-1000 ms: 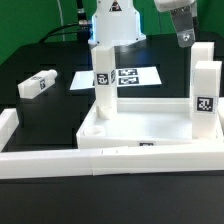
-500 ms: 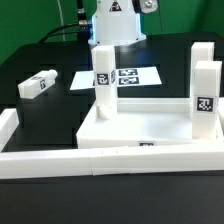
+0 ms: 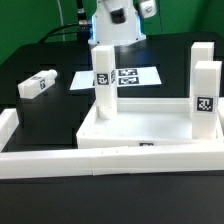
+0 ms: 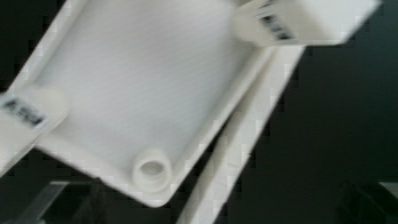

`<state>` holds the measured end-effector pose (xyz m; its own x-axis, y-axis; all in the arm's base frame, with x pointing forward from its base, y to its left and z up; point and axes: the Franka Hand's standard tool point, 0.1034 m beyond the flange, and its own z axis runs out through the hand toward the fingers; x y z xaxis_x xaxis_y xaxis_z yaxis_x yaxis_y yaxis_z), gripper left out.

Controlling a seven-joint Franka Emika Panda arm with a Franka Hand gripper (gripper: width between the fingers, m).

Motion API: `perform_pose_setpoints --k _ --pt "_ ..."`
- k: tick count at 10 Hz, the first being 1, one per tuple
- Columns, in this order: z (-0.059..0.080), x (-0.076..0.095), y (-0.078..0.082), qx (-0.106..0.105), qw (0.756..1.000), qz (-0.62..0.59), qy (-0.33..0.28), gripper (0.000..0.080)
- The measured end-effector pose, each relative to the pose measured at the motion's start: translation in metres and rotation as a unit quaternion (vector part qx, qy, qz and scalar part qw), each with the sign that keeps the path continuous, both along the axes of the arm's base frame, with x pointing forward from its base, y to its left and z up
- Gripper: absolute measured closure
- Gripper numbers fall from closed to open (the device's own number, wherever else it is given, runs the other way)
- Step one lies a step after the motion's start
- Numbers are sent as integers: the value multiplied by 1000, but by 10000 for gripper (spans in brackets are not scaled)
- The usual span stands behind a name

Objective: Assemble desk

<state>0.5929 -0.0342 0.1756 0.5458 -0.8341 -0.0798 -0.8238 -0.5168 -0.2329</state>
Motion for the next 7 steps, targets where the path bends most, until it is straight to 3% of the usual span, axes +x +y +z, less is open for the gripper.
perform_pose_setpoints --k 3,4,7 --pt "-16 -35 -81 -29 988 154 -19 150" --pt "-21 -40 -96 -38 980 195 -24 150" --pt "-23 -42 -98 -37 978 204 -22 150"
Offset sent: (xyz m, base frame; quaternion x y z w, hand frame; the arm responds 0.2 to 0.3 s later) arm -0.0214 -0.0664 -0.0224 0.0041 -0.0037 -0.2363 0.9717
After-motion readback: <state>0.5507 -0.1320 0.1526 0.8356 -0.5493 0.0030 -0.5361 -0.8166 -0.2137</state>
